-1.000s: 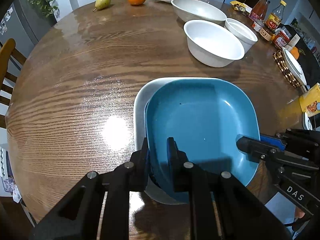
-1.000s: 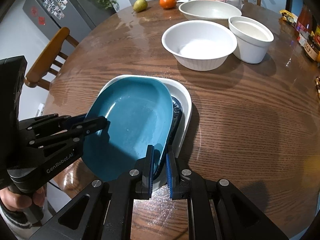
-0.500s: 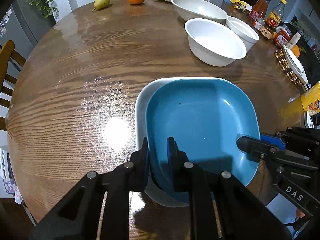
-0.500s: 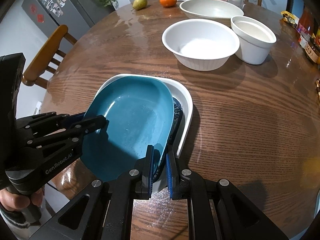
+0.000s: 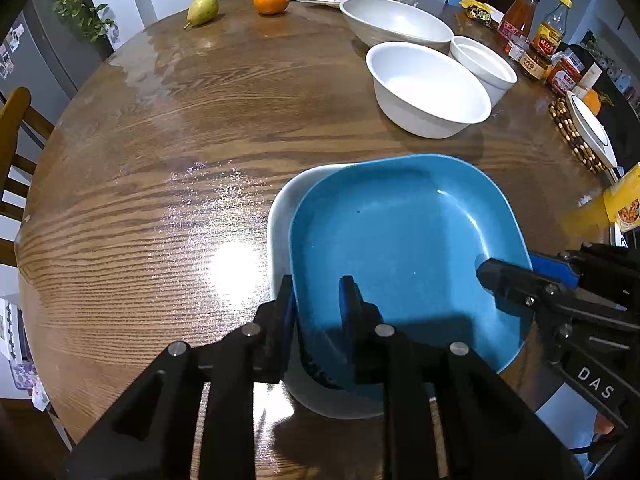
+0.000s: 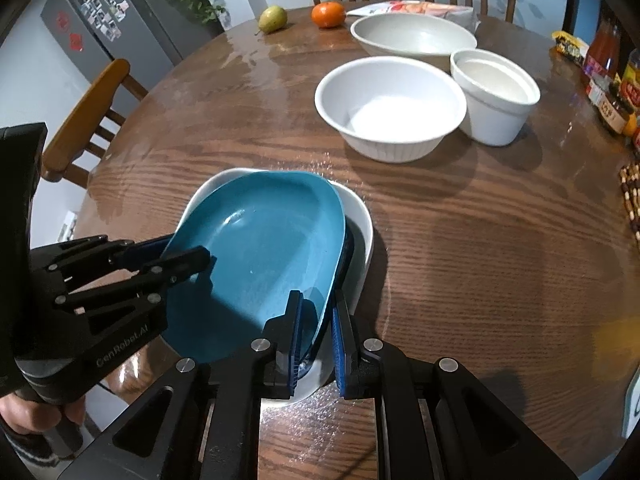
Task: Organize plates and bowls
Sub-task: 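Rest the teal dish on the plates while the right tool lowers the stack toward the table, then open both tools to release the dish and plate stack on the table, then move both tools to the large white bowl and grasp its rim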
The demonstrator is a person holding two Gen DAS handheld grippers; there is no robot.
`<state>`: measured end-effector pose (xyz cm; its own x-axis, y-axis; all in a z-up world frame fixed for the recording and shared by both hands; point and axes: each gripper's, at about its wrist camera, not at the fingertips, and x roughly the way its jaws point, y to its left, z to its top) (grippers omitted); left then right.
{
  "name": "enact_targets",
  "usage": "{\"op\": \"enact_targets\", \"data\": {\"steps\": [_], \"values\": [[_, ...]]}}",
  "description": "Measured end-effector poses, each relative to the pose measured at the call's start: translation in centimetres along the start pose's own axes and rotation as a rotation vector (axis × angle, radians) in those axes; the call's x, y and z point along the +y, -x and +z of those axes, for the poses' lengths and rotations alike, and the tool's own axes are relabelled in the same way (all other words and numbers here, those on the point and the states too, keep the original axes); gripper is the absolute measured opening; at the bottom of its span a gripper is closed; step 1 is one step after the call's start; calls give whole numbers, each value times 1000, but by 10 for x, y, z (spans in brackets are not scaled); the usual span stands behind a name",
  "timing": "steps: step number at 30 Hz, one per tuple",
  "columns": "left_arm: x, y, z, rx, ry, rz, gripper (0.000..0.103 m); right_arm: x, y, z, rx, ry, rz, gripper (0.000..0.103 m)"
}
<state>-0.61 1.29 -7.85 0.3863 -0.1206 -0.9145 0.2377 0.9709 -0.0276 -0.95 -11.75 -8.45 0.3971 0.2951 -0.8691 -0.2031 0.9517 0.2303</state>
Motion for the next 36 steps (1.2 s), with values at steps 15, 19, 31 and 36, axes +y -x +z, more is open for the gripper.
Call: {"op": "enact_targets", "data": {"steps": [15, 19, 31, 36], "values": [[6, 14, 6, -45, 17, 23, 54, 0, 17, 3, -39, 39, -34, 39], [12, 17, 9, -57, 39, 40, 71, -18, 23, 4, -47, -30, 2, 39], [11, 36, 45, -108, 50, 18, 77, -72, 56, 10, -135, -205, 31, 39], [-1, 52, 76, -165, 13, 0, 77, -88, 77, 23, -199, -241, 6, 39]]}}
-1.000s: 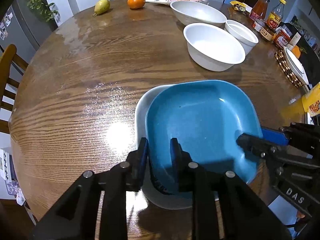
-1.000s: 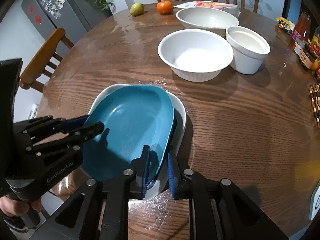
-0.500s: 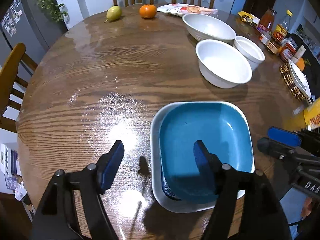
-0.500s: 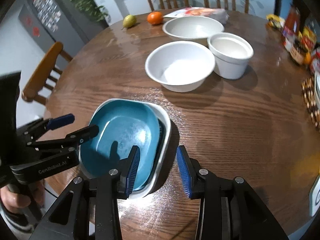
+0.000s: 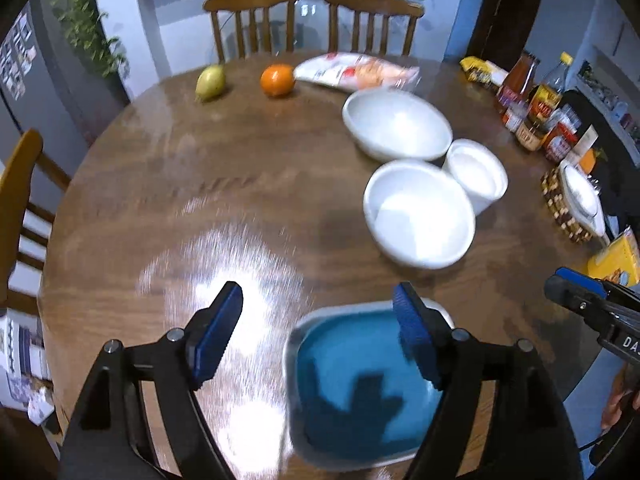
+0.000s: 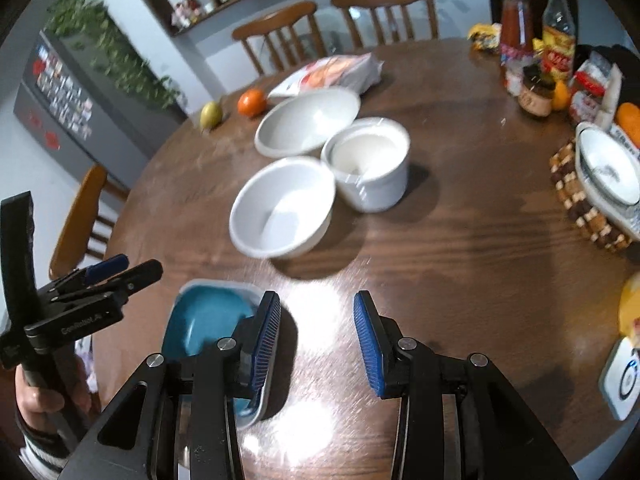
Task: Organize plates and bowls
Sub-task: 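Move both tools to the large white bowl and grasp its rim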
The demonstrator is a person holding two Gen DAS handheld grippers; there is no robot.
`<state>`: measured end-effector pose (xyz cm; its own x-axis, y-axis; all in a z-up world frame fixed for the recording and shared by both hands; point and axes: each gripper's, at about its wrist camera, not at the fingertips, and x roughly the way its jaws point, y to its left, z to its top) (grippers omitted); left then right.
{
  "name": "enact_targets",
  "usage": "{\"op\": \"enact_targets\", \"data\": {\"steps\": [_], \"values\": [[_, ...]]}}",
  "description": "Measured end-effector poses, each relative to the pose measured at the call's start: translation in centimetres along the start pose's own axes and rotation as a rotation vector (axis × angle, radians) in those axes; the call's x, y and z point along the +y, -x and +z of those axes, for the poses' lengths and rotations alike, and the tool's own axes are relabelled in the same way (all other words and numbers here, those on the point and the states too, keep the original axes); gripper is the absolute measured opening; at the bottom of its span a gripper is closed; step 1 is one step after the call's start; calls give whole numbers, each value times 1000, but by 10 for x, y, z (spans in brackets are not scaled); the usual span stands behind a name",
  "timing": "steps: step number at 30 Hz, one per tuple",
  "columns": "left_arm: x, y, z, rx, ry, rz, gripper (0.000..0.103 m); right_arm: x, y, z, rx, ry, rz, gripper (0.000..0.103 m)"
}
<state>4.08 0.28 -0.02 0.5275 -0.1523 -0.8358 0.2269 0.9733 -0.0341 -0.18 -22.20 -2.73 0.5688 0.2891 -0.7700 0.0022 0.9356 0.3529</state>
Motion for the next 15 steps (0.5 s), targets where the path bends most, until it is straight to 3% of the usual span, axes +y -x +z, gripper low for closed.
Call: {"op": "enact_targets", "data": {"steps": [7, 15], "values": [[-12, 1, 61, -62, -26, -16, 78, -6, 9, 41, -67, -9, -23, 39], [-7, -29, 121, -27, 27, -35, 78, -11, -5, 98, -91, -19, -16, 39]]}}
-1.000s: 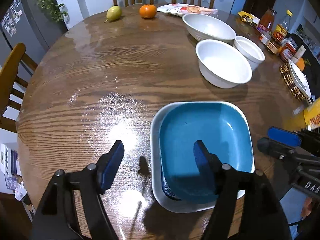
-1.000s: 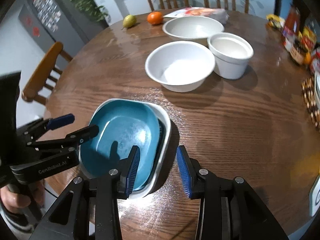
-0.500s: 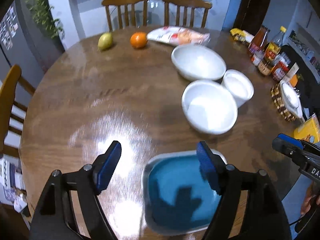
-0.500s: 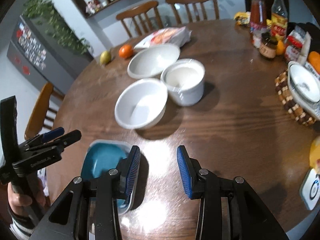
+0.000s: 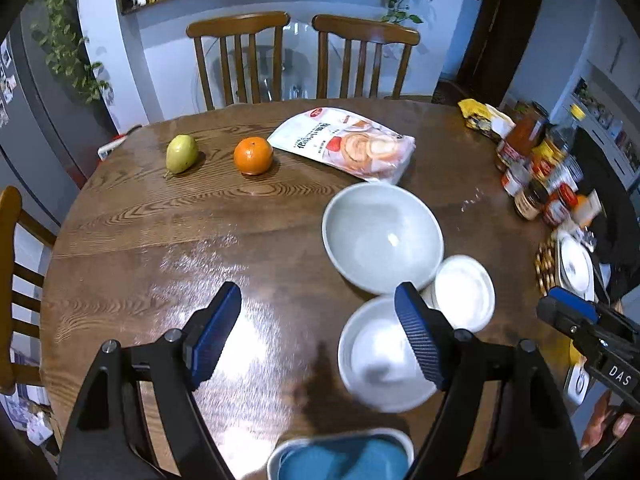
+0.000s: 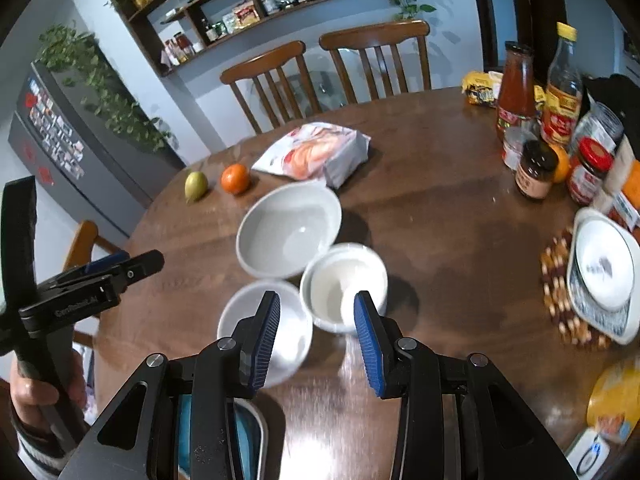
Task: Organize plates and bowls
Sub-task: 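Move both tools to the large white bowl and grasp its rim, then lift and carry the large white bowl with both tools beside the stack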
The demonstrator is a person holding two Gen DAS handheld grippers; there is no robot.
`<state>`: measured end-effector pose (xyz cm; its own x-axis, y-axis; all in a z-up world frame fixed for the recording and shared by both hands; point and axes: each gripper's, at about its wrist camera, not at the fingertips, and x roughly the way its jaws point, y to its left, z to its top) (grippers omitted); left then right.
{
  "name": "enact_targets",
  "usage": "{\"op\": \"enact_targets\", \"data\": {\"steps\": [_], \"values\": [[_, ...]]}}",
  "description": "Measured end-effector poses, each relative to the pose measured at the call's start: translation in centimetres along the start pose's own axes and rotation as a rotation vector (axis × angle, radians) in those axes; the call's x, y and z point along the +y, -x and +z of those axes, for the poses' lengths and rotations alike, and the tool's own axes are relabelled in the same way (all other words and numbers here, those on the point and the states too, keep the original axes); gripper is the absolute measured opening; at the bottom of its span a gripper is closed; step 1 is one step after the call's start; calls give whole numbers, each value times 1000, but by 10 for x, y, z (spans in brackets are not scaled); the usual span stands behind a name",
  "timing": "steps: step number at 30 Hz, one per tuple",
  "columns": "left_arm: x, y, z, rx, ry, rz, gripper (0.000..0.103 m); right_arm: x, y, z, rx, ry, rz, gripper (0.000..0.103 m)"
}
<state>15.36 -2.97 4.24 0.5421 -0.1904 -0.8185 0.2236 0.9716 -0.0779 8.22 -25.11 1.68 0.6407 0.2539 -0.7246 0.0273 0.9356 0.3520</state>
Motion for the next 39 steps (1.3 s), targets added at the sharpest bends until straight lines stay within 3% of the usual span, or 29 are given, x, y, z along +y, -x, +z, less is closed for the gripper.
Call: {"op": "enact_targets", "data": {"steps": [7, 13, 18, 20, 25, 27, 31, 39], "values": [[6, -54, 29, 76, 66, -29, 78, -9, -62, 47, 91, -23, -9, 39], [9, -104, 29, 166, 113, -75, 77, -25, -118, 62, 174, -83, 28, 39], [12, -126, 34, 197, 138, -101, 77, -30, -144, 67, 215, -106, 63, 39], [12, -131, 36, 203, 141, -107, 72, -30, -151, 68, 228, -104, 67, 39], [7, -147, 40, 233, 139, -130, 42, -30, -169, 65, 269, -90, 70, 39], [6, -152, 38, 244, 138, -140, 30, -31, -173, 64, 280, -95, 76, 24], [5, -163, 34, 270, 147, -154, 14, -30, -179, 62, 300, -83, 77, 13], [2, -163, 33, 264, 129, -157, 12, -27, -179, 66, 285, -75, 54, 8]]}}
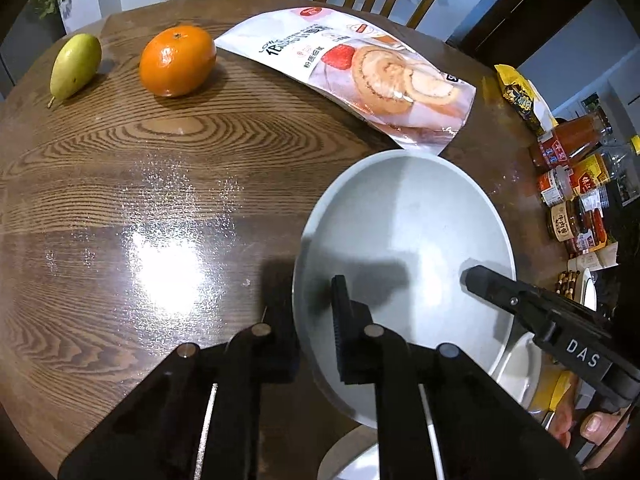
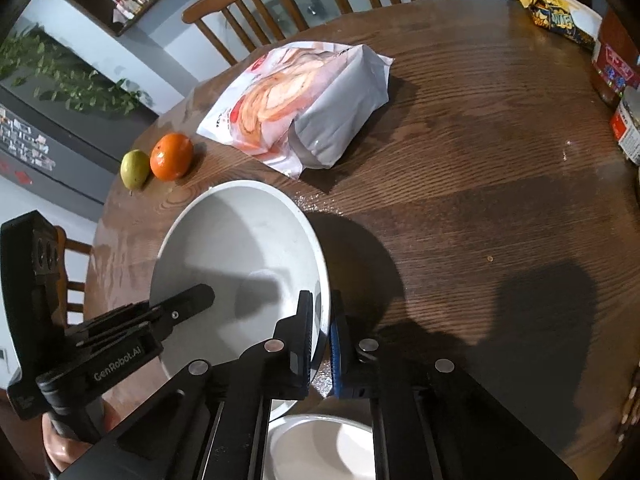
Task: Organize plates and bowls
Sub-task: 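Lift and carry the large white bowl with both tools beside the stack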
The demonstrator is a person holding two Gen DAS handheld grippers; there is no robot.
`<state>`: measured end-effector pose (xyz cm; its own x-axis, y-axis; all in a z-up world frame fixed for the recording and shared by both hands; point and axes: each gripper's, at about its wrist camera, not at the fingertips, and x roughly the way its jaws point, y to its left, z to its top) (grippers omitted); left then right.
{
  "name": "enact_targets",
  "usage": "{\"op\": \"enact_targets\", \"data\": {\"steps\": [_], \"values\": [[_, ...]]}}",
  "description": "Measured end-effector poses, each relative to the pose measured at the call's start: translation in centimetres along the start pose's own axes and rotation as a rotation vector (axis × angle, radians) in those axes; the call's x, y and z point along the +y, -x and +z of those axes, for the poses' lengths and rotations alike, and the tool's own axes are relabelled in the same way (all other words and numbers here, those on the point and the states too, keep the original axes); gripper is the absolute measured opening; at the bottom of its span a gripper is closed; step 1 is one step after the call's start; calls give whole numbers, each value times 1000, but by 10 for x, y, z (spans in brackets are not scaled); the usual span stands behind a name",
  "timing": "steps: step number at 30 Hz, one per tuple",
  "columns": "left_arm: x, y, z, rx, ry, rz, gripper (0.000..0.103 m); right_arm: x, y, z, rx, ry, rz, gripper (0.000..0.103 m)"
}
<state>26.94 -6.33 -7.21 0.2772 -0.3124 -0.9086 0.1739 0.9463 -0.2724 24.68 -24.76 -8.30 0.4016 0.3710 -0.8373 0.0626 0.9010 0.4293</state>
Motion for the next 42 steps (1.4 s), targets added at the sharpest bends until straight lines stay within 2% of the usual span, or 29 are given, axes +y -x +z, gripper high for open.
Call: {"op": "enact_targets", "data": {"steps": [5, 14, 18, 27, 33, 42], "values": [[-1, 21, 3, -49, -9, -8, 12, 7, 17, 2, -47, -3, 24, 8], [-27, 84, -8, -190, -92, 12, 12, 23, 76, -6, -171, 18, 61, 8], [-41, 112, -29, -256, -144, 30, 13, 25, 101, -21, -221, 23, 75, 8], [-68, 142, -79, -339, -219, 57, 15, 26, 141, -72, -284, 19, 100, 8], [-85, 146, -114, -343, -262, 63, 16, 14, 160, -108, -306, -5, 108, 8], [-107, 139, -168, -307, -289, 61, 17, -14, 174, -164, -288, -59, 104, 9]]}}
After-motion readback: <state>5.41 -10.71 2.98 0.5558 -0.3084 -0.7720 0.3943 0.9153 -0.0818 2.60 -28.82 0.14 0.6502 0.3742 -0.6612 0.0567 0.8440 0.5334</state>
